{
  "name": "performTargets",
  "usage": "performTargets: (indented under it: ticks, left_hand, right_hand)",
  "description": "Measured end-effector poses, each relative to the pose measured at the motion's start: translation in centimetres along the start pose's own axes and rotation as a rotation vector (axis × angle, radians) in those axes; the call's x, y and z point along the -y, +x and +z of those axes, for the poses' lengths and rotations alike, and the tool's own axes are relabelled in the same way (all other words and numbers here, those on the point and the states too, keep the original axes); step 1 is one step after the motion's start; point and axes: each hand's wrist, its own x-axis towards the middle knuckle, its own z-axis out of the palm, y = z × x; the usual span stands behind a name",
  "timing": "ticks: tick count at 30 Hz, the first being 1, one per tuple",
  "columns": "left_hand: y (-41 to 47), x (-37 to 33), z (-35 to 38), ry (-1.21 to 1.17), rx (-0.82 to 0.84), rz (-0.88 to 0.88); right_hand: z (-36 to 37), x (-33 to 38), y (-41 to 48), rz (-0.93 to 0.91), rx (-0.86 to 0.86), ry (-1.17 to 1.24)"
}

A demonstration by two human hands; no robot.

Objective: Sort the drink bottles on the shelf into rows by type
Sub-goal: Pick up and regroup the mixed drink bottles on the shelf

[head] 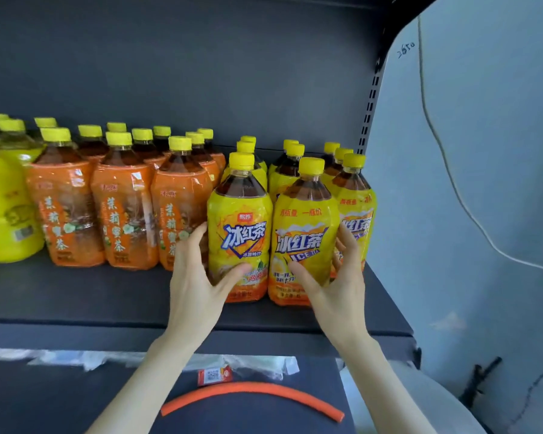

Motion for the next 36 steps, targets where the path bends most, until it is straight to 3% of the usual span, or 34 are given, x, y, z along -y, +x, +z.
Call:
performTargets:
  ticks: [6, 11, 19, 25, 36]
  left_hand:
    - [1.2, 0.4, 0.6, 0.146, 0.011, 0.033]
    - [3.1, 1.3, 1.3, 0.274, 0.024, 0.04]
    - [2.9, 1.4, 1.4, 0.385, 0.041, 0.103]
    - [2.8, 1.4, 1.7, 0.633, 0.115, 0.36]
    - [2.6, 2.1, 2.8, 0.561, 0.183, 0.33]
  right_hand:
    - [1.7, -1.2, 2.0, -0.112, -0.162, -0.51]
    - [2.8, -2.2, 3.2, -0.138, -0.215, -0.721]
    - [2.8, -2.7, 3.3, -0.157, -0.179, -0.82]
    - [0.7, -3.5, 3.0, -0.143, -0.042, -0.77]
    - [1.2, -4.0, 3.4, -0.159, -0.042, -0.809]
